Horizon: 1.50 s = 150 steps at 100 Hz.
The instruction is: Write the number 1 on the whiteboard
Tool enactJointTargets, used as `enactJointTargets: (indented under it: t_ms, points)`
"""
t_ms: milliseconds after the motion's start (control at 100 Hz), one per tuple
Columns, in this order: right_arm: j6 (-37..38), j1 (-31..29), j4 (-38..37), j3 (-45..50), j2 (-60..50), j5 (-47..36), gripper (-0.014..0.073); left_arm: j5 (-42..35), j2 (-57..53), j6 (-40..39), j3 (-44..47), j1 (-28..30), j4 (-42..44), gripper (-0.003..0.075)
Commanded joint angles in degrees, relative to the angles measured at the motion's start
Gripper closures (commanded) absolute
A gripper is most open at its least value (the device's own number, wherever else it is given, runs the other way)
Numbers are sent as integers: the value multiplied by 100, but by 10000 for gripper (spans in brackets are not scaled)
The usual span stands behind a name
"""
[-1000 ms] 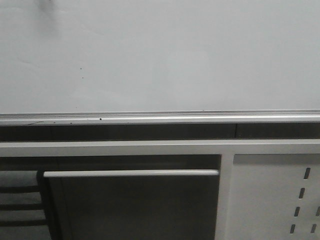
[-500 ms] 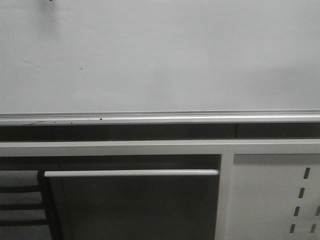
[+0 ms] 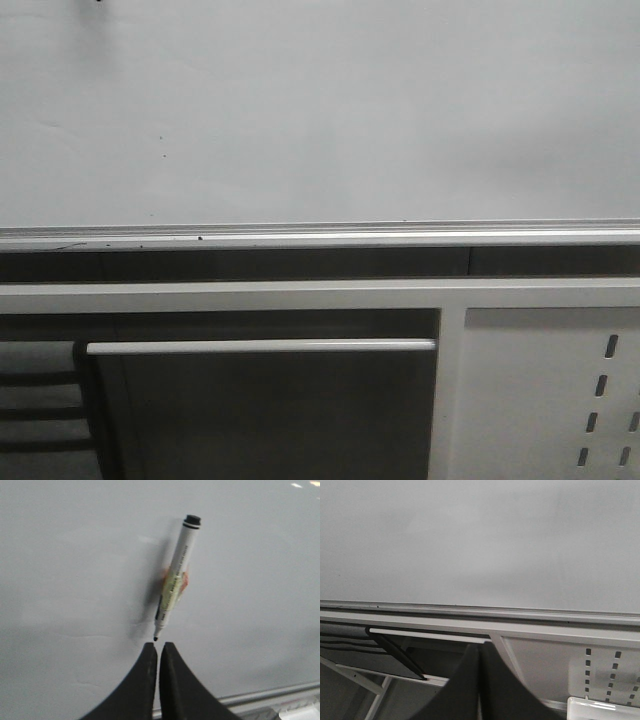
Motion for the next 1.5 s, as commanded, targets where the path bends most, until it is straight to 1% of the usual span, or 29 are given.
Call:
enactJointTargets:
  t_ms: [0, 120, 260, 360, 500, 600, 690, 730, 800, 840, 850, 870, 900, 920, 950, 1050, 1140, 1220, 1280, 1330, 1360, 1440, 1490]
  points:
    - [-60, 4, 140, -204, 65, -311, 657, -100, 56, 205, -223, -339, 82, 741]
    - [-60, 4, 140, -204, 65, -346, 657, -685, 9, -58, -221, -656, 526, 741]
    - [-60, 4, 148, -204, 65, -349, 657, -1254, -116, -419, -190, -674, 607, 741]
    - [-60, 4, 274, -204, 65, -436, 657, -1622, -128, -433, -66, -674, 635, 741]
    - [-60, 4, 431, -204, 65, -592, 657, -1544, -128, -433, -50, -674, 1103, 741]
    - [-60, 4, 431, -204, 65, -698, 657, -1477, -128, -433, -40, -716, 1259, 741]
    - [-60, 4, 431, -204, 65, -733, 657, -1582, -128, -481, 95, -1033, 897, 741]
    - [-60, 4, 440, -204, 65, -733, 657, -1642, -128, -470, 125, -1211, 928, 741]
    - [-60, 4, 440, -204, 65, -722, 657, -2061, -128, -528, 197, -1431, 960, 741]
    - [-60, 4, 440, -204, 65, -712, 657, -2628, -128, -747, 254, -1495, 589, 741]
    - [-60, 4, 440, -204, 65, -712, 657, -2850, -128, -842, 266, -1501, 382, 741]
    - [-60, 4, 440, -204, 65, -698, 657, -3035, -128, -951, 293, -1526, 143, 741]
    - [-60, 4, 455, -204, 65, -686, 657, -3428, -128, -983, 323, -1557, -488, 741]
    - [-60, 4, 469, -204, 65, -660, 657, -3615, -128, -962, 337, -1597, -712, 741]
    - [-60, 4, 470, -204, 65, -650, 657, -3775, -117, -937, 350, -1631, -790, 741]
    - [-60, 4, 470, -194, 65, -635, 657, -3861, -117, -1089, 364, -1774, -809, 741]
    - [-60, 4, 494, -194, 74, -646, 657, -3841, -129, -1337, 413, -1980, -1052, 741]
    - [-60, 4, 519, -194, 100, -670, 657, -4050, -140, -1339, 523, -2245, -968, 741]
    - [-60, 4, 519, -194, 126, -670, 657, -4398, -150, -1352, 630, -2456, -951, 741]
    - [-60, 4, 532, -194, 152, -670, 657, -4698, -161, -1520, 706, -2670, -918, 741]
    - [-60, 4, 555, -194, 162, -660, 657, -4815, -161, -1622, 755, -2843, -739, 741]
    - [-60, 4, 555, -194, 175, -649, 657, -4850, -161, -1624, 837, -3274, 547, 741]
    - [-60, 4, 555, -194, 175, -649, 657, -4980, -131, -1632, 848, -3574, 873, 741]
